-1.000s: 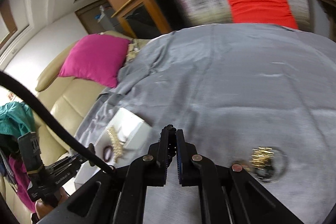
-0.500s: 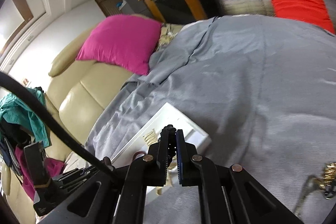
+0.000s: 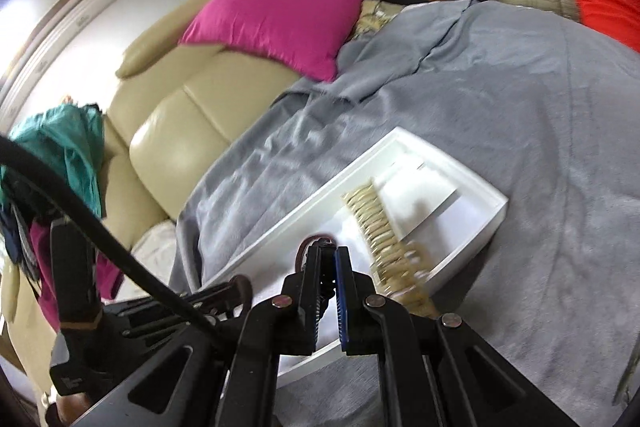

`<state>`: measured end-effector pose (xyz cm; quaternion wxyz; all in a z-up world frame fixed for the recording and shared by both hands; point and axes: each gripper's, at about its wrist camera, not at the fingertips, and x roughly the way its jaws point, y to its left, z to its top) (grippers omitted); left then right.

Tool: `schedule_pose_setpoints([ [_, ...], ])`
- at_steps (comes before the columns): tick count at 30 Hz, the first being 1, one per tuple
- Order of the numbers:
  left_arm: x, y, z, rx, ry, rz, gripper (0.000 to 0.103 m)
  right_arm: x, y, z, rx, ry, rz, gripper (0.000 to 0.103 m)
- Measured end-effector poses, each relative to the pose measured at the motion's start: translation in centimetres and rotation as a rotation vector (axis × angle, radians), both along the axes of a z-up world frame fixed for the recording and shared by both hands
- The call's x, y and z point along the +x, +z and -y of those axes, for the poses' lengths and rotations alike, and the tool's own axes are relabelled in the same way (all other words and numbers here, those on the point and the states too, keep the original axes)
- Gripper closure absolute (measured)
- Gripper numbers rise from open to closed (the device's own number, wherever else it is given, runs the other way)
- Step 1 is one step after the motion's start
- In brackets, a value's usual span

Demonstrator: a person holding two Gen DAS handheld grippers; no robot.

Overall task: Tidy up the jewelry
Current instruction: 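Open the left gripper over the tray while the right gripper releases the bracelet there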

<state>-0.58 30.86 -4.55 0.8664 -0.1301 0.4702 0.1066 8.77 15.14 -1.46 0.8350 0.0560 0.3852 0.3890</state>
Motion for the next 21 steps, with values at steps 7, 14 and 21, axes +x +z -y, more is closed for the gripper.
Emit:
schedule_pose_setpoints([
  [7, 0.4, -1.9, -0.6, 0.008, 0.043, -0.085, 0.094, -0.7, -1.8, -2.3, -0.087, 0.036, 0.002, 0.095],
  [14, 0.6, -2.8, -1.6, -0.015, 0.084, -0.132, 0.093, -1.0, -2.7, -3.8, -0.171, 0.055, 0.011, 0.086],
  [21, 0.6, -1.3, -0.9, 0.029, 0.098, -0.074, 0.078, -1.3, -0.6, -1.1, -0.05, 0.031, 0.029, 0.046],
])
